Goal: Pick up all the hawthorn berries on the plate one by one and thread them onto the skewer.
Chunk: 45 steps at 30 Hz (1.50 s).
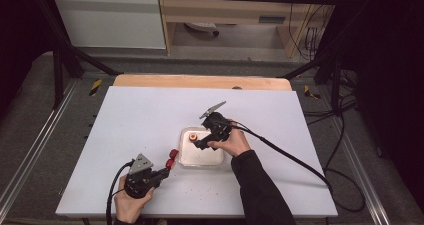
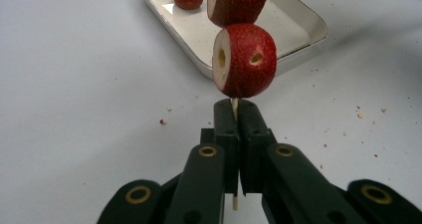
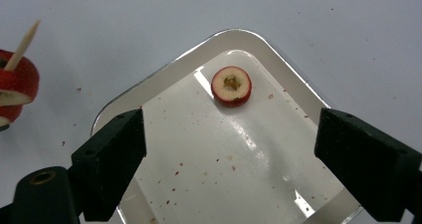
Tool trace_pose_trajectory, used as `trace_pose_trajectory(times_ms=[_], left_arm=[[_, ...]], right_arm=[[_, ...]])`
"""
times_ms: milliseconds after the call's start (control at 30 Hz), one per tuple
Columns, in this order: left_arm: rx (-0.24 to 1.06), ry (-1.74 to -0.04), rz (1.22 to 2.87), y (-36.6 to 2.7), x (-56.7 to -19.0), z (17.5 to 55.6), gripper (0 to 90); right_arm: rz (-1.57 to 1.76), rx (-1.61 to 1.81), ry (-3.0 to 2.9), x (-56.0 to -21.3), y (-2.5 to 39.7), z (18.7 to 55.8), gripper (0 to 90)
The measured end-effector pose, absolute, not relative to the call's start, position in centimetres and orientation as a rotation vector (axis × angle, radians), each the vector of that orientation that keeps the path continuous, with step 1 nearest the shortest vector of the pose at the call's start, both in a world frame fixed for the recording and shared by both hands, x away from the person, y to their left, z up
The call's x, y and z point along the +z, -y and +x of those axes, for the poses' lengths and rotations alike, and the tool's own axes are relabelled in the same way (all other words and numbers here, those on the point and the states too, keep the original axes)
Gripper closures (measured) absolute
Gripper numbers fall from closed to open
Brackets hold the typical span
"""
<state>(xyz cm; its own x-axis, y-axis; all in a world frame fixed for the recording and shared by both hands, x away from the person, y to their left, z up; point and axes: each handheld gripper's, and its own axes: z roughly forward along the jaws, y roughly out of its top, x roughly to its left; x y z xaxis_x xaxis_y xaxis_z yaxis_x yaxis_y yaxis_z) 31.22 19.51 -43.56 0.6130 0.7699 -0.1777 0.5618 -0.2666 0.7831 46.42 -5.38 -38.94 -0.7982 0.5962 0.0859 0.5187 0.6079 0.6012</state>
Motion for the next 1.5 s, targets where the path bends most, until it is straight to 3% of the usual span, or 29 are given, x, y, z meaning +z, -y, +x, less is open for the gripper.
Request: trace_pose_trajectory(times_ms=[367, 633, 1500], left_arm=[[0.291, -1.055, 1.964, -19.6, -43.8, 31.3, 88.3], [0.286, -1.056, 1.965, -19.7, -43.8, 31.4, 88.3], [0.286, -1.052, 1.978, -19.8, -43.9, 31.4, 88.3]], right_arm=[[0.876, 0.844, -2.783, -39.3, 3.6, 48.7, 15.7], [0.834, 0.743, -2.848, -39.9, 2.3, 49.9, 21.8], [0.668, 0.594, -2.971, -41.5, 0.0, 51.3, 51.8]])
